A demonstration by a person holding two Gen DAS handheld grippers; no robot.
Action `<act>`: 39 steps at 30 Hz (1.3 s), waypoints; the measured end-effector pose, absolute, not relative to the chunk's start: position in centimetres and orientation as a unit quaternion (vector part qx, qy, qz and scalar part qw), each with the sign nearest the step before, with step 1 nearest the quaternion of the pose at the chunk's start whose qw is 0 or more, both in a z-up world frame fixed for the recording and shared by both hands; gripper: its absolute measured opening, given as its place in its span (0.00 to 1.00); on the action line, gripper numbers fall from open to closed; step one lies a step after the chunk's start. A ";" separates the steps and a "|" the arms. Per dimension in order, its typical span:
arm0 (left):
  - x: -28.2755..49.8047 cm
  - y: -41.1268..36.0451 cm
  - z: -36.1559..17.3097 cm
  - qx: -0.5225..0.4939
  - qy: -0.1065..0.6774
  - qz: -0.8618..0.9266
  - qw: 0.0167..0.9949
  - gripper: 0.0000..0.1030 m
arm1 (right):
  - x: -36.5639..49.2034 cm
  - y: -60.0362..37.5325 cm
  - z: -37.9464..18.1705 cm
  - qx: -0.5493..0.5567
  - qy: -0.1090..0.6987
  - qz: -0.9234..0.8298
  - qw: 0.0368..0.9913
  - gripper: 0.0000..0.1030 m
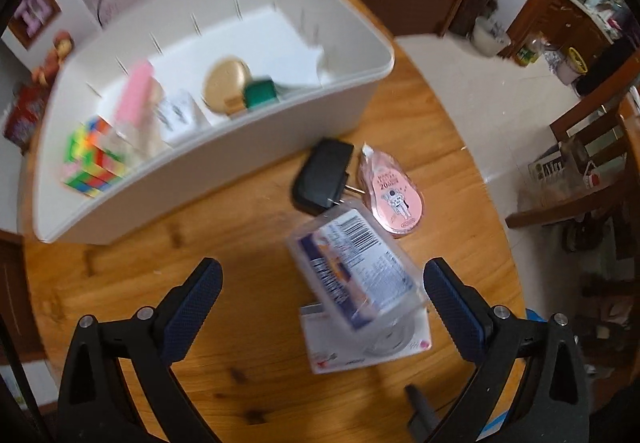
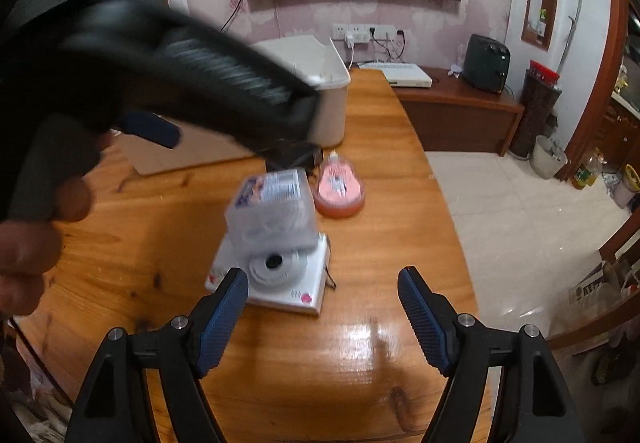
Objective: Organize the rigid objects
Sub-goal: 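Grasp the clear labeled plastic box with the left tool while the right tool moves toward the white photo device, then grasp the white photo device with the right tool while the left tool holds the plastic box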
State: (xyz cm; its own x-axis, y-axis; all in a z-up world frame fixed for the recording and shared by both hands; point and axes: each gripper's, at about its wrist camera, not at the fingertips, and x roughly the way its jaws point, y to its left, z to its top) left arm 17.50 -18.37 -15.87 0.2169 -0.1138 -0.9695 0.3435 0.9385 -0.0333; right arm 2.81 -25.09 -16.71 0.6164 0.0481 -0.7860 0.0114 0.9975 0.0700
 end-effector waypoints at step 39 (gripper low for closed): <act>14.6 -8.0 -18.0 0.059 0.651 -0.124 0.746 0.67 | 6.7 -20.3 -17.7 -0.240 0.427 0.241 0.837 0.78</act>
State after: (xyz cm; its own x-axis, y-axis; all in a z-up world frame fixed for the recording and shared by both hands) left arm 14.60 -7.98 -18.01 0.1204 -0.1094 -0.9867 0.2620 0.9622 -0.0747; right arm 6.69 -20.31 -17.75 0.5182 0.1990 -0.8318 -0.6098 0.7679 -0.1962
